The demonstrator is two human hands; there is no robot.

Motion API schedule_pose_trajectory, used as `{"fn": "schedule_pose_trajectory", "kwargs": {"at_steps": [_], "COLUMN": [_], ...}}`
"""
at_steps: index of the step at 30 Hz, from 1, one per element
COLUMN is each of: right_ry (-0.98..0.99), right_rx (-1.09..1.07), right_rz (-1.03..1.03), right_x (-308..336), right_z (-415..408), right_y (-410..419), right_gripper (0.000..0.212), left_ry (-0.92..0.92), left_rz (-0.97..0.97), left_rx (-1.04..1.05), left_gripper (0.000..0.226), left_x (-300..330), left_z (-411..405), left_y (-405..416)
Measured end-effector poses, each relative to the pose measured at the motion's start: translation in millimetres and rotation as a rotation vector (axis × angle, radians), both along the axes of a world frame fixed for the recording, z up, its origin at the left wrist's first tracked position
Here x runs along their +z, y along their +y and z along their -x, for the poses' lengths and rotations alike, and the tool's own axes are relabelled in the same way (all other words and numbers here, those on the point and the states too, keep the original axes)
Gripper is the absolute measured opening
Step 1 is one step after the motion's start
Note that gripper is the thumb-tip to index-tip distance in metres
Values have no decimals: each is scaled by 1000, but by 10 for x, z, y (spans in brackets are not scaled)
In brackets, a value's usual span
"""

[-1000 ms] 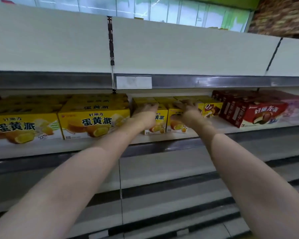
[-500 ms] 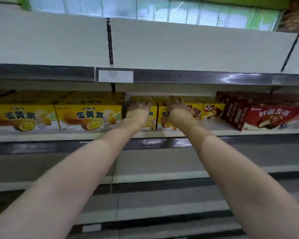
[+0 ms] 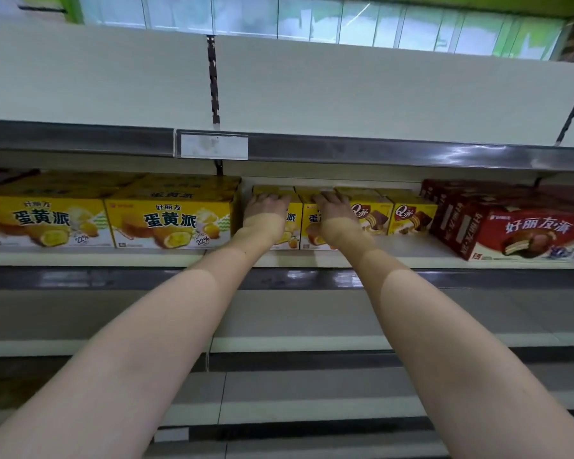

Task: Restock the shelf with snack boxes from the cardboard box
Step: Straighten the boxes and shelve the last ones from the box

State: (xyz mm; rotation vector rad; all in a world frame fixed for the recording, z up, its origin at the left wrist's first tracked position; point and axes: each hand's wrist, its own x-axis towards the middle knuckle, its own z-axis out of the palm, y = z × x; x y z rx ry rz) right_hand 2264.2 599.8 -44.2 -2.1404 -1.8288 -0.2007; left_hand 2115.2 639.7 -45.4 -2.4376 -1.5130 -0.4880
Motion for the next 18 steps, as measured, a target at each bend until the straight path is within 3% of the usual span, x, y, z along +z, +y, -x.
{"fn": "schedule_pose_trajectory", "kwargs": {"at_steps": [8,16,18], "right_ry": [-4,292,347], "right_rx": [-13,-164,-177], "right_rz": [-40,-193,-191], "right_x": [-38,-50,-54], "right_z": [0,-262,-297], "right_y": [-94,-294,-329], "right_gripper": [72,60,68], "left_ry": [-8,-203,-226], "left_rz": [51,206,286], "left_rx": [4,73,61], "left_gripper": [81,97,95], "left_x": [60,274,320], "left_z": [-3,214,268], "left_y": [-72,-34,-12]}}
